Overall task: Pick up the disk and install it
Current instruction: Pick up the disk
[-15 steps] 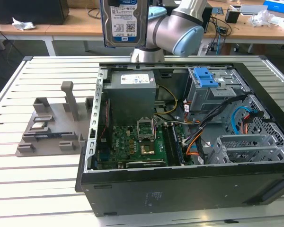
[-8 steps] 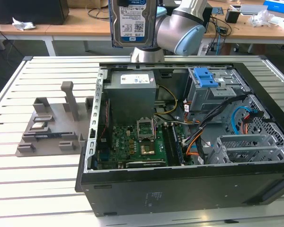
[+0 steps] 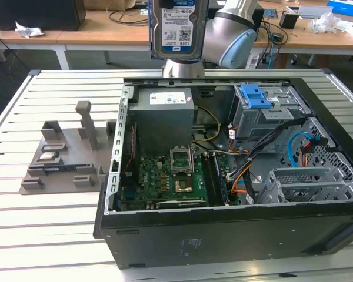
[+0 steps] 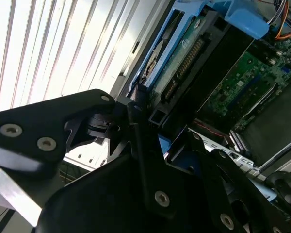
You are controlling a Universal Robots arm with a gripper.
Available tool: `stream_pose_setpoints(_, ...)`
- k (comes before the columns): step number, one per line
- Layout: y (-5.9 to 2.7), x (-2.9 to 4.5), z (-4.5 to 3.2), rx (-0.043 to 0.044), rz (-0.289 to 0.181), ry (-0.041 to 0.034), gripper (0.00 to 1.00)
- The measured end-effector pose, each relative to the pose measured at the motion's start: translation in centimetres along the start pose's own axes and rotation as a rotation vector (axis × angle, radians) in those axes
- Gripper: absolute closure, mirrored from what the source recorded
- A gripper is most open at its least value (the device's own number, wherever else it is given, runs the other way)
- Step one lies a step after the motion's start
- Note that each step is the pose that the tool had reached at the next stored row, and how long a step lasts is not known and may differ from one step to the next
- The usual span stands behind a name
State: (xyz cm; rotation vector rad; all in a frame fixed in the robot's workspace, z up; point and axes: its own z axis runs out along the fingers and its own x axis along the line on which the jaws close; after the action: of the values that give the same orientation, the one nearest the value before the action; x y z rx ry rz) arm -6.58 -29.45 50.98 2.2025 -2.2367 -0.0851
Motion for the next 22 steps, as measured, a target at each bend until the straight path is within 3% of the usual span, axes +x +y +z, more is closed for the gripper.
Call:
stream_pose_setpoints(3,-1.19,0.21,-0.04,-0.0002,0.0,-0.0002,0.63)
stream_pose_setpoints(6,-2.08,1.34,-0.1,-0.0004,0.0,-0.0001,0.63)
stream_pose_setpoints(22,-4.3,3.62,-0.25,-0.0005,0.0,-0.0001,0.63)
